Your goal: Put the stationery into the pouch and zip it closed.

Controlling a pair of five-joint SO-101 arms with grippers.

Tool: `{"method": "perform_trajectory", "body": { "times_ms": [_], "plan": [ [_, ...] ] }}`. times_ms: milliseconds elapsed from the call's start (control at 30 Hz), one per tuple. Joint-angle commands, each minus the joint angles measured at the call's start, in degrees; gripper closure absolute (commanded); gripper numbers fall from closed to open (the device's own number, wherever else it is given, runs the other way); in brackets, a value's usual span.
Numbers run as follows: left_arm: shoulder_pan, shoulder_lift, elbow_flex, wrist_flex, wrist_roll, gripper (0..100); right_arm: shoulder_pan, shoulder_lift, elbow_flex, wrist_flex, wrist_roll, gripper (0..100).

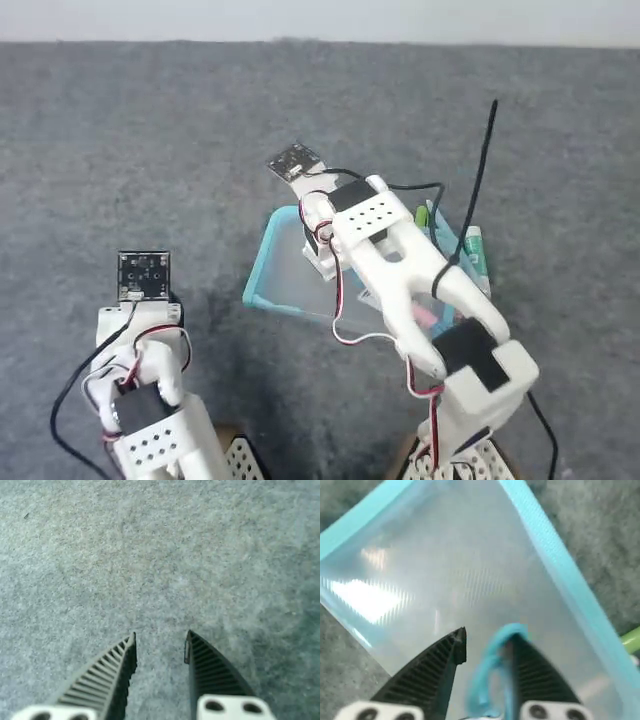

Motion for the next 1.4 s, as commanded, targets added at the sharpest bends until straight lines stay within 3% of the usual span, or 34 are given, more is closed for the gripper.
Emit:
{"method": "perform_trajectory", "body": {
  "times_ms": [0,200,367,533,733,900,1200,1367],
  "plan": [
    [0.3,0.1,-0.4,0.0,-0.3,85,-0.1,-12.3,1.1,0.8,5.6,82.0],
    [0.3,0.1,-0.4,-0.2,-0.3,85,-2.2,-34.5,12.0,0.6,12.3,82.9],
    [0.6,0.1,-0.4,-0.3,-0.3,85,-9.9,-43.6,26.8,0.3,17.8,87.1],
    [1.5,0.1,-0.4,0.0,-0.3,85,-15.3,-42.0,34.5,-0.6,23.3,90.8],
    [1.5,0.1,-0.4,0.1,-0.3,85,-13.4,-30.6,34.7,-8.7,23.5,90.8],
    [1.5,0.1,-0.4,0.1,-0.3,85,-7.9,-16.0,26.0,-14.3,14.4,90.8],
    [1.5,0.1,-0.4,0.1,-0.3,85,-1.9,6.7,-3.0,-14.0,-7.3,91.2],
    [1.5,0.1,-0.4,0.1,-0.3,85,-2.5,12.7,-16.2,-10.0,-7.5,91.2]
  ]
}}
